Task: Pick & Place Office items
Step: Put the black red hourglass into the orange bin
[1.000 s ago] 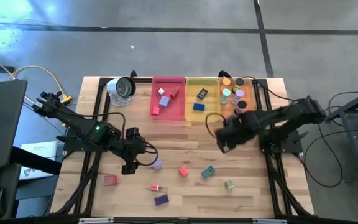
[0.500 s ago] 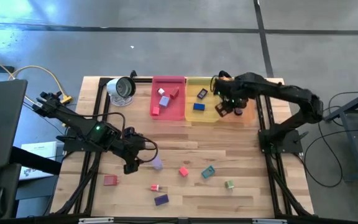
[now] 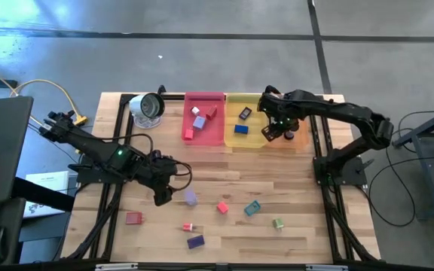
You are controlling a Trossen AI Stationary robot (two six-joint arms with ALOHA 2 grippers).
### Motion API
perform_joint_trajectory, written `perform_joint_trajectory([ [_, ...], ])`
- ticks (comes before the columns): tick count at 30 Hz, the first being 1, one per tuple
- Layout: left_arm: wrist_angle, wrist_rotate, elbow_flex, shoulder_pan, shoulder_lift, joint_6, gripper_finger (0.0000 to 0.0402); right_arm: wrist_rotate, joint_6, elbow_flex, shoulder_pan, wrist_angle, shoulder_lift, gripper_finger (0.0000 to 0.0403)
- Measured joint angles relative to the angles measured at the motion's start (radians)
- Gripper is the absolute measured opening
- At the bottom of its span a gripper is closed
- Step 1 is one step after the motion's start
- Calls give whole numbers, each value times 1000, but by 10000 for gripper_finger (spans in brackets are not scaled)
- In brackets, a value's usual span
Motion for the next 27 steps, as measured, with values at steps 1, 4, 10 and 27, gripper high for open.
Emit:
perform_joint_trajectory([
  [1, 0, 0, 0, 5, 0, 0, 363, 0, -10, -11, -5, 9, 0, 191],
  [4, 2, 1, 0, 22, 0, -2, 363, 0, -27, -27, -21, 46, 0, 191],
  [10, 20, 0, 0, 51, 0, 6, 363, -5, -44, -44, -47, 94, 0, 191],
  [27, 57, -4, 0, 57, 0, -18, 363, -4, -147, -82, -78, 146, 186, 191],
])
